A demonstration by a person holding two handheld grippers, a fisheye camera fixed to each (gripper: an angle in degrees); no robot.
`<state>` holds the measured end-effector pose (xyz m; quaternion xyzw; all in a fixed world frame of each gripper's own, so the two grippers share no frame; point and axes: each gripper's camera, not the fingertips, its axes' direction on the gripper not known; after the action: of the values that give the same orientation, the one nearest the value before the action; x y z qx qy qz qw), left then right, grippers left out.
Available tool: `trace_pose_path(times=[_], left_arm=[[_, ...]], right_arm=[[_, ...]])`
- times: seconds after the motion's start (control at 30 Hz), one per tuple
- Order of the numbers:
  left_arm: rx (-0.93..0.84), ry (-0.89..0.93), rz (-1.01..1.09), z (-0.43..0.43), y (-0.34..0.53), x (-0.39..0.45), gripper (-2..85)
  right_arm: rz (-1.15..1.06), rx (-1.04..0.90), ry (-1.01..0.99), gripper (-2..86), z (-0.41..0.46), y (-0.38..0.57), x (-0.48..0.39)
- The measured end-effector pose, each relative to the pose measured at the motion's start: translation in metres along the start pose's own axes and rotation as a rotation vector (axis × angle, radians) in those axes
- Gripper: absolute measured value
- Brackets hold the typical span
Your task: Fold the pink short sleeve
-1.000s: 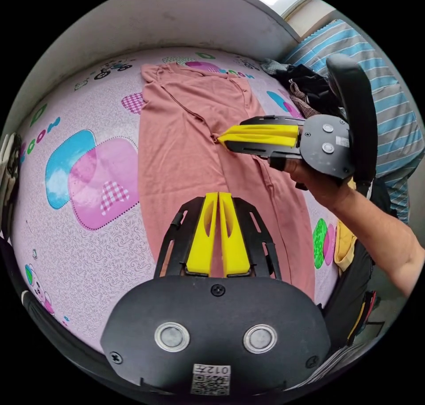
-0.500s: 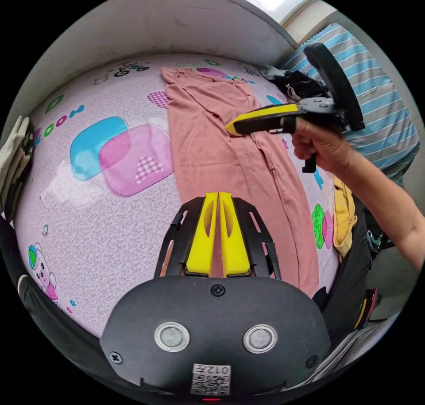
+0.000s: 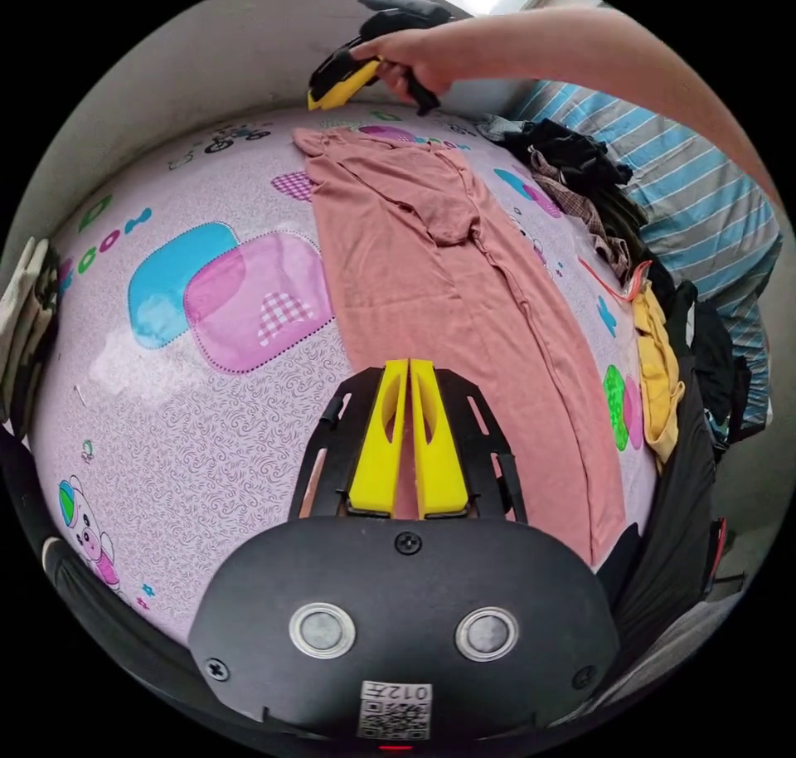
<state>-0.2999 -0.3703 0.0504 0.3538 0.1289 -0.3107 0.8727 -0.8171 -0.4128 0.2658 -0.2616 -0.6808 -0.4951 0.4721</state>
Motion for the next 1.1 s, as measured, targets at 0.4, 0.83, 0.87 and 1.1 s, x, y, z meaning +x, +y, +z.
trace_pose_path(times=[0.4, 0.83, 0.87, 1.1], left_arm=[[0.039, -0.006, -0.084, 0.016, 0.027, -0.004, 0.6], [0.066, -0.019, -0.120, 0.028, 0.047, -0.003, 0.6], [0.070, -0.023, -0.114, 0.029, 0.048, -0.003, 0.6], [0.094, -0.038, -0.118, 0.033, 0.056, 0.001, 0.6]], right_arm=[[-0.118, -0.162, 0.212, -0.1, 0.061, -0.071, -0.018], [0.251, 0.087, -0.005, 6.0, 0.022, -0.067, 0.039], [0.256, 0.105, -0.005, 6.1, 0.013, -0.065, 0.042], [0.168, 0.059, 0.018, 4.6, -0.041, -0.021, 0.061]])
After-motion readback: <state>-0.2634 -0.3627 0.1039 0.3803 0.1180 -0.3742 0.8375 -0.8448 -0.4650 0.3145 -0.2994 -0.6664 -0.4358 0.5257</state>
